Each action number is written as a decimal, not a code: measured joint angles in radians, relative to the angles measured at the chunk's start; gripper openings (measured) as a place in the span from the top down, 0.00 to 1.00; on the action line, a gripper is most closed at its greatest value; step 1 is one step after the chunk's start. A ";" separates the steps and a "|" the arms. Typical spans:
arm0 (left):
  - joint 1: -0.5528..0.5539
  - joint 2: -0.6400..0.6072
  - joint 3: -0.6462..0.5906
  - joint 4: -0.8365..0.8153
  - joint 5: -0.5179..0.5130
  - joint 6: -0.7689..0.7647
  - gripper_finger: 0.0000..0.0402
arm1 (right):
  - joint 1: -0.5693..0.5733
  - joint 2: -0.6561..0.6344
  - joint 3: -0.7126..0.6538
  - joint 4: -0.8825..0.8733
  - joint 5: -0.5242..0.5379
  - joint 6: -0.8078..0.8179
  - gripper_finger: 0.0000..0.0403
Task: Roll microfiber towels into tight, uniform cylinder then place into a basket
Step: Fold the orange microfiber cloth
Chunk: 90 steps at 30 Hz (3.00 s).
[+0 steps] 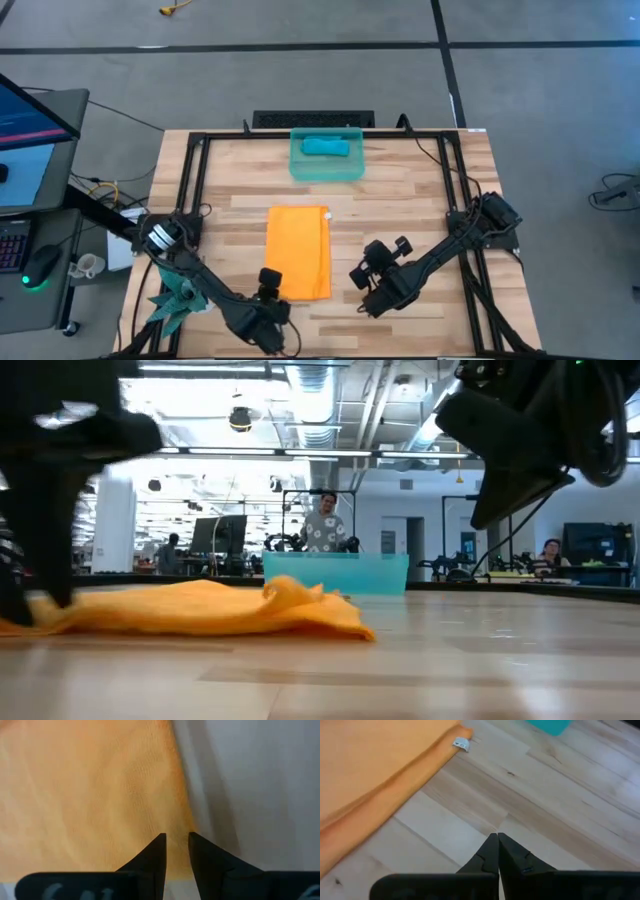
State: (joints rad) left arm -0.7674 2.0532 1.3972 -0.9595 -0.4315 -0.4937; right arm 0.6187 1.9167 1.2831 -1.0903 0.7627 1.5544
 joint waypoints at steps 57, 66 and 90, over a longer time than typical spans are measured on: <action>0.435 -0.170 -0.634 1.377 -0.025 0.055 0.97 | -0.058 0.001 0.000 0.049 -0.006 -0.097 0.95; 0.445 -0.076 -0.547 1.377 0.000 0.076 0.97 | -0.056 0.001 0.000 0.054 -0.006 -0.100 0.96; 0.431 -0.019 -0.288 1.230 -0.015 0.212 0.97 | 0.038 0.001 0.000 -0.014 -0.006 -0.045 0.96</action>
State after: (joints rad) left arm -0.3366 2.0343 1.1091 0.2709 -0.4466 -0.2817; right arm 0.6563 1.9179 1.2831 -1.1041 0.7570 1.5093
